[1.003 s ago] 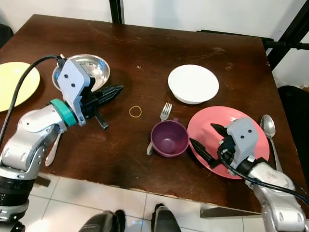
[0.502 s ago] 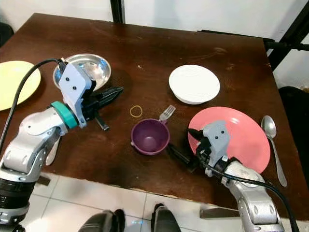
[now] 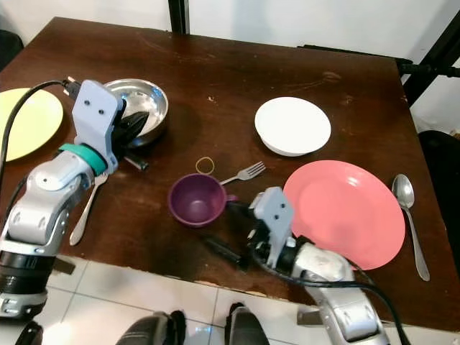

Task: Setting the table

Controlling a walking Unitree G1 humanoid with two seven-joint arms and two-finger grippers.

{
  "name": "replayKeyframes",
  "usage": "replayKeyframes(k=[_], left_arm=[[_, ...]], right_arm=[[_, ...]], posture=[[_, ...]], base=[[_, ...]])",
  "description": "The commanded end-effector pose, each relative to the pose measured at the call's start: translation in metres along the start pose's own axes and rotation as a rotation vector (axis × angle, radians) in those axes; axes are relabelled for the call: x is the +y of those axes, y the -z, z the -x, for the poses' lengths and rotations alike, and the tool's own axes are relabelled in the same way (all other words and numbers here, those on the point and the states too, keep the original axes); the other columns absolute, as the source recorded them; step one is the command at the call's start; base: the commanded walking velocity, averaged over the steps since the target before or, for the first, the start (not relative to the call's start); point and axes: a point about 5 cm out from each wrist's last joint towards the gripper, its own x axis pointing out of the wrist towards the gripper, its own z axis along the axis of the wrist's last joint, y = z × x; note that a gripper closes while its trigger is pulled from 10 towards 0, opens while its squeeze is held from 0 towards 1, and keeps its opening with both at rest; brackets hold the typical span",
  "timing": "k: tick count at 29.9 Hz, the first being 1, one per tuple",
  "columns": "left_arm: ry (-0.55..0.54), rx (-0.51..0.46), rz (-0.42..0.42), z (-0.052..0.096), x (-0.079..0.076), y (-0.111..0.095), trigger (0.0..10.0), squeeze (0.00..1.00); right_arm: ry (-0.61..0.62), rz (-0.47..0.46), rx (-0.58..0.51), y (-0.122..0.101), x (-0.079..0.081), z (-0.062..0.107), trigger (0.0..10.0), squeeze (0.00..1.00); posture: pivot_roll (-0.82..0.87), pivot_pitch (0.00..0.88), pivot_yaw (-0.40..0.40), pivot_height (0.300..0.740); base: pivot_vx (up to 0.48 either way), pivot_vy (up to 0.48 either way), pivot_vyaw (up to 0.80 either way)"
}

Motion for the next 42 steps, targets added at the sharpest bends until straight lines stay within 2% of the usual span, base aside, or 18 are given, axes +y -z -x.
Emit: replayKeyframes(k=[1, 14, 16, 17, 18, 19, 21, 22, 23, 26, 28, 30, 32, 33, 35, 36, 38, 42], left_arm=[[-0.027, 0.031, 0.010, 0.002, 0.003, 0.005, 10.0, 0.00], [-0.101, 0.035, 0.040, -0.001, 0.016, 0.003, 10.0, 0.00], [-0.108, 0.025, 0.045, -0.003, 0.017, 0.001, 10.0, 0.00], [-0.097, 0.003, 0.066, -0.003, 0.017, -0.003, 10.0, 0.00], [-0.097, 0.003, 0.066, -0.003, 0.017, -0.003, 10.0, 0.00], [-0.062, -0.024, 0.089, -0.002, 0.016, -0.008, 10.0, 0.00], [0.140, -0.075, 0.111, 0.009, 0.006, -0.018, 10.0, 0.00], [0.140, -0.075, 0.111, 0.009, 0.006, -0.018, 10.0, 0.00], [0.223, -0.086, 0.102, 0.014, 0.001, -0.021, 10.0, 0.00], [0.302, -0.077, 0.101, 0.023, -0.003, -0.022, 10.0, 0.00], [0.433, -0.050, 0.082, 0.044, -0.004, -0.022, 10.0, 0.00], [0.433, -0.050, 0.082, 0.044, -0.004, -0.022, 10.0, 0.00], [0.543, -0.009, 0.071, 0.069, -0.007, -0.024, 10.0, 0.00], [0.543, -0.009, 0.071, 0.069, -0.007, -0.024, 10.0, 0.00], [0.649, 0.063, 0.054, 0.097, -0.012, -0.020, 10.0, 0.00], [0.649, 0.063, 0.054, 0.097, -0.012, -0.020, 10.0, 0.00], [0.693, 0.136, 0.012, 0.117, -0.008, -0.016, 10.0, 0.00], [0.701, 0.165, -0.014, 0.124, -0.003, -0.015, 10.0, 0.00]], right_arm=[[-0.046, 0.001, 0.008, 0.000, 0.007, -0.003, 10.0, 0.00], [-0.113, 0.040, 0.008, -0.012, 0.005, 0.003, 10.0, 0.00], [-0.070, 0.065, 0.022, -0.012, -0.005, 0.005, 10.0, 0.00], [0.024, 0.094, 0.028, -0.011, -0.021, 0.005, 10.0, 0.00], [0.024, 0.094, 0.028, -0.011, -0.021, 0.005, 10.0, 0.00], [0.100, 0.115, 0.034, -0.010, -0.034, 0.006, 10.0, 0.00], [0.183, 0.129, 0.032, -0.009, -0.048, 0.006, 10.0, 0.00], [0.183, 0.129, 0.032, -0.009, -0.048, 0.006, 10.0, 0.00], [0.186, 0.125, 0.031, -0.009, -0.049, 0.006, 10.0, 0.00], [0.182, 0.122, 0.031, -0.008, -0.048, 0.004, 10.0, 0.00], [0.162, 0.107, 0.037, -0.004, -0.045, -0.001, 10.0, 0.00], [0.162, 0.107, 0.037, -0.004, -0.045, -0.001, 10.0, 0.00], [0.105, 0.073, 0.045, 0.003, -0.039, -0.006, 10.0, 0.00], [0.105, 0.073, 0.045, 0.003, -0.039, -0.006, 10.0, 0.00], [0.061, 0.047, 0.045, 0.007, -0.035, -0.011, 10.0, 0.00], [0.061, 0.047, 0.045, 0.007, -0.035, -0.011, 10.0, 0.00], [0.055, 0.043, 0.037, 0.009, -0.035, -0.016, 10.0, 0.00], [0.055, 0.045, 0.033, 0.010, -0.035, -0.018, 10.0, 0.00]], posture=[[-0.06, 0.136, 0.085, 0.740], [-0.05, 0.138, 0.090, 0.740], [-0.05, 0.137, 0.089, 0.740], [-0.04, 0.137, 0.090, 0.740], [-0.04, 0.137, 0.090, 0.740], [-0.04, 0.137, 0.090, 0.740], [-0.03, 0.136, 0.097, 0.740], [-0.03, 0.136, 0.097, 0.740], [-0.03, 0.136, 0.097, 0.740], [-0.03, 0.138, 0.104, 0.740], [-0.01, 0.143, 0.107, 0.740], [-0.01, 0.143, 0.107, 0.740], [0.01, 0.149, 0.109, 0.740], [0.01, 0.149, 0.109, 0.740], [0.03, 0.157, 0.106, 0.740], [0.03, 0.157, 0.106, 0.740], [0.04, 0.161, 0.105, 0.740], [0.05, 0.161, 0.104, 0.740]], base=[[0.000, 0.000, 0.00], [0.000, 0.000, 0.00], [0.000, 0.000, 0.00], [0.000, 0.000, 0.00], [0.000, 0.000, 0.00], [0.000, 0.000, 0.00], [0.000, 0.000, 0.00], [0.000, 0.000, 0.00], [0.000, 0.000, 0.00], [0.000, 0.000, 0.00], [0.000, 0.000, 0.00], [0.000, 0.000, 0.00], [0.000, 0.000, 0.00], [0.000, 0.000, 0.00], [0.000, 0.000, 0.00], [0.000, 0.000, 0.00], [0.000, 0.000, 0.00], [0.000, 0.000, 0.00]])
